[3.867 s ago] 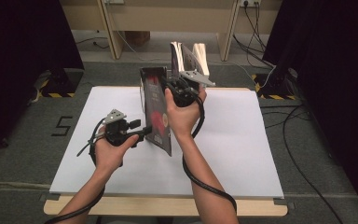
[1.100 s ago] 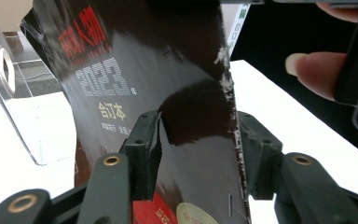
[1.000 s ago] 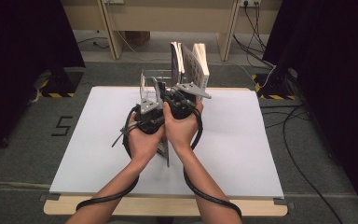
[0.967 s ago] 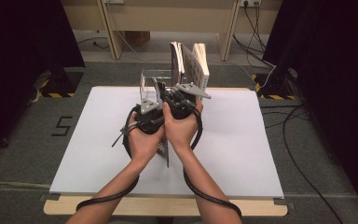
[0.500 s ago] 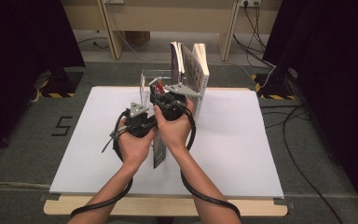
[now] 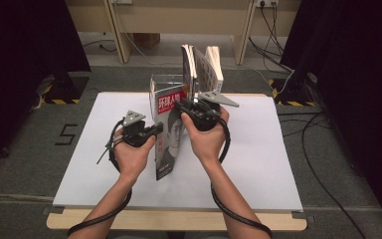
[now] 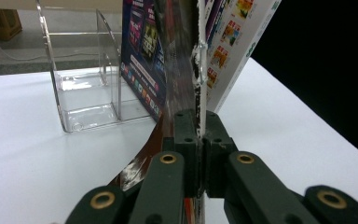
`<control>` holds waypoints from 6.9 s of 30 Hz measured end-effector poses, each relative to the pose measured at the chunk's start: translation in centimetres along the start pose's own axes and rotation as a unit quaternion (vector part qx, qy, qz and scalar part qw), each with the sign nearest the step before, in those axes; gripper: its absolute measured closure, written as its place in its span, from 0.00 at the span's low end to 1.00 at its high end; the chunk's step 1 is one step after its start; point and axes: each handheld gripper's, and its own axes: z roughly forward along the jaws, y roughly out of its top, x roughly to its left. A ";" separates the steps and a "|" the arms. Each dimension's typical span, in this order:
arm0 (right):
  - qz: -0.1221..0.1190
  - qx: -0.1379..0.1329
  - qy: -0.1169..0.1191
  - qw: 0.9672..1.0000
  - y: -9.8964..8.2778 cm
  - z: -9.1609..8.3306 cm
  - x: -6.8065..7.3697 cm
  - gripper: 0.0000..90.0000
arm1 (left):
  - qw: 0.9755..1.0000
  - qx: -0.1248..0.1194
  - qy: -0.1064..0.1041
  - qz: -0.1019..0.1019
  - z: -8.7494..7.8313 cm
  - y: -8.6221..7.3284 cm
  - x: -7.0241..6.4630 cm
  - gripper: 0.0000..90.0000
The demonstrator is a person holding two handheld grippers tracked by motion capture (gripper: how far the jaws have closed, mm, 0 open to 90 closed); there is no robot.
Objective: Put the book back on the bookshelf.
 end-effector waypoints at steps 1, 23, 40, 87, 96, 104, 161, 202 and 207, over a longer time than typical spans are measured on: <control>0.000 0.002 -0.004 1.000 -0.1 -0.4 -0.5 0.74 | 1.000 -0.002 -0.001 0.000 -0.1 0.0 0.1 0.96; 0.044 0.052 -0.126 0.990 -6.6 -6.7 -10.8 0.74 | 0.999 -0.048 -0.017 0.015 -1.9 1.7 2.1 0.97; 0.090 0.087 -0.188 0.974 -13.7 -10.9 -16.7 0.73 | 0.997 -0.069 -0.022 0.025 -1.6 4.0 2.8 0.97; 0.100 0.090 -0.193 0.972 -14.7 -11.6 -17.3 0.73 | 0.994 -0.106 0.030 0.020 -0.1 6.9 5.7 0.97; 0.099 0.092 -0.194 0.972 -14.7 -11.6 -17.4 0.73 | 0.992 -0.116 0.038 0.027 1.0 7.9 6.4 0.97; 0.104 0.093 -0.194 0.971 -14.8 -11.6 -17.5 0.73 | 0.991 -0.122 0.046 0.032 2.4 8.3 6.7 0.97; 0.099 0.100 -0.193 0.971 -14.9 -11.5 -17.3 0.72 | 0.986 -0.146 0.074 0.021 0.8 -2.3 9.9 0.91; 0.108 0.105 -0.191 0.970 -15.1 -11.5 -17.4 0.71 | 0.988 -0.141 0.063 0.010 1.0 2.9 9.6 0.95; 0.109 0.105 -0.191 0.970 -15.1 -11.4 -17.4 0.71 | 0.987 -0.145 0.061 0.017 1.2 3.1 9.2 0.96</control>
